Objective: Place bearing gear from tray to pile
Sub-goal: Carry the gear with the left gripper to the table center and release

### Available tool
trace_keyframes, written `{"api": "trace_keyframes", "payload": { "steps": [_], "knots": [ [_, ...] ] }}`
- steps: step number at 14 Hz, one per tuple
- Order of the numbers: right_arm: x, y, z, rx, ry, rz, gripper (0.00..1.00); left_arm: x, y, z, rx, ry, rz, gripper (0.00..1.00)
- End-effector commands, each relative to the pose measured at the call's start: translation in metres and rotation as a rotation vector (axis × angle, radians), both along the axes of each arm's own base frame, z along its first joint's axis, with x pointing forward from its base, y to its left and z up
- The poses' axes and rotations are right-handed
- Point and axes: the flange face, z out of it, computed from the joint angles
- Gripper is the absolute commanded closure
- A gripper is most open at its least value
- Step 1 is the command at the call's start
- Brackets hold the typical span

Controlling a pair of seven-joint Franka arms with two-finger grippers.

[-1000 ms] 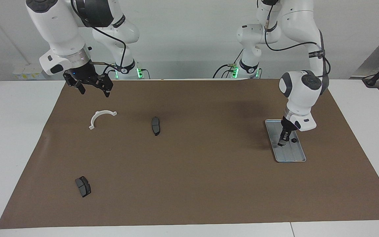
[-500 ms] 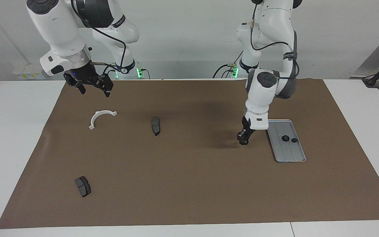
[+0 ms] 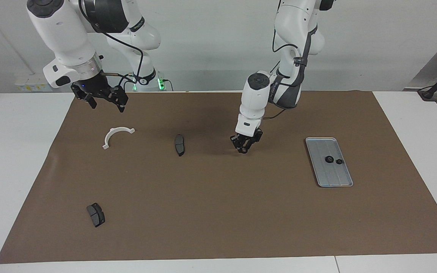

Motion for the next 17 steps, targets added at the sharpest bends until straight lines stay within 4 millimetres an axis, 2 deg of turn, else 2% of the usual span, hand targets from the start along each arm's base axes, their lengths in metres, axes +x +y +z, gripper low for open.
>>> {"api": "trace_keyframes", "payload": {
  "steps": [1,2,3,4,6,8,10,12,14,16,17],
  "knots": [
    [-0.005,-0.003,0.0,0.003,0.006,0.002,0.0,-0.003,0.009,-0.001,0.036,-0.001,-0.122,0.65],
    [-0.005,-0.003,-0.002,0.003,0.004,0.002,0.0,-0.003,0.009,-0.001,0.036,-0.002,-0.124,0.54],
    [-0.004,-0.002,-0.005,0.003,-0.004,-0.001,0.0,-0.003,0.009,-0.001,0.036,-0.002,-0.124,0.31],
    [-0.005,0.002,-0.007,0.003,-0.011,-0.009,0.0,-0.002,0.009,0.0,0.034,-0.005,-0.124,0.21],
    [-0.006,0.01,-0.015,0.002,-0.036,-0.022,0.0,0.002,0.011,0.004,0.035,-0.005,-0.115,0.15],
    [-0.003,0.02,-0.019,0.006,-0.056,-0.01,0.0,0.023,0.025,0.02,0.032,-0.016,-0.076,0.17],
    [-0.001,0.05,-0.026,0.014,-0.091,-0.01,0.0,0.065,0.086,0.039,0.039,-0.018,0.033,0.22],
    [0.001,0.071,-0.035,0.021,-0.122,-0.052,0.0,0.09,0.148,0.047,0.053,-0.02,0.035,0.23],
    [0.008,0.099,-0.054,0.028,-0.124,-0.032,0.0,0.104,0.21,0.047,0.074,-0.012,-0.01,0.24],
    [0.012,0.145,-0.081,0.036,-0.12,-0.028,0.0,0.109,0.262,0.047,0.093,-0.002,-0.078,0.24],
    [0.014,0.168,-0.097,0.039,-0.116,-0.04,0.0,0.107,0.282,0.045,0.099,0.006,-0.106,0.24]
  ]
}}
